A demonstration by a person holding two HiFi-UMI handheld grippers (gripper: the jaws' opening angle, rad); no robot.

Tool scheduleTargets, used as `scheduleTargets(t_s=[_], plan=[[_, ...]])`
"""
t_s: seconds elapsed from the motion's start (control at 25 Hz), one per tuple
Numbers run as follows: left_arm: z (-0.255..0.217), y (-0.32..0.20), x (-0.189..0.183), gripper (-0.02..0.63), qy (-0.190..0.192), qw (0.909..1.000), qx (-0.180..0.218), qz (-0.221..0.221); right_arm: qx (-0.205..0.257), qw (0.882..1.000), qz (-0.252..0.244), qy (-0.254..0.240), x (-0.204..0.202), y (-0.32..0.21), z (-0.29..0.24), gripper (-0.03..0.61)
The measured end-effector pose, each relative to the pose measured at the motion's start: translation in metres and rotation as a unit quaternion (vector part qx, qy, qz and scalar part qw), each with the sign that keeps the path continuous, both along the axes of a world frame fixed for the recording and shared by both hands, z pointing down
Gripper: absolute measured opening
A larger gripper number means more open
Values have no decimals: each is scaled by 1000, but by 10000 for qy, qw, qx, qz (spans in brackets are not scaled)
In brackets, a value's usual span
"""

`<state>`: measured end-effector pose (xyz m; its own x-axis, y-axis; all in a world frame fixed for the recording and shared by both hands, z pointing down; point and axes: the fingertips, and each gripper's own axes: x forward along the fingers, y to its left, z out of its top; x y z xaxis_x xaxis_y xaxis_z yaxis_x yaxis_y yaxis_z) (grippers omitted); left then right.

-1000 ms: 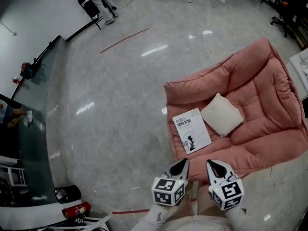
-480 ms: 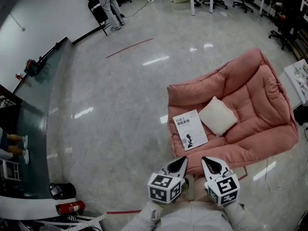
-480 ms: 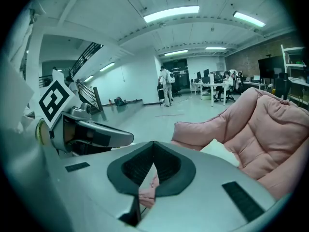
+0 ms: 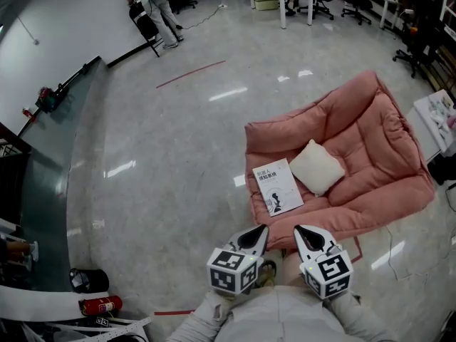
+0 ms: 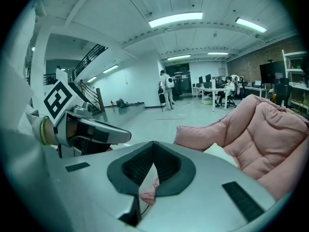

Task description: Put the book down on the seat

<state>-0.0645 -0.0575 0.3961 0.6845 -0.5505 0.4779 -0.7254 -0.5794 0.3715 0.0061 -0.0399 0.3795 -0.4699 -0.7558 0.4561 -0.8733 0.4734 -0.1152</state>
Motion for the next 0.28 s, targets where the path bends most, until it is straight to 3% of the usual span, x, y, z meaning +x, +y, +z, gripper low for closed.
scheduleTargets(t_s=[0.28], plan=[[1,2,-4,6,37,10000,42,3,85,9999,59,-21,-2,2,-1,5]])
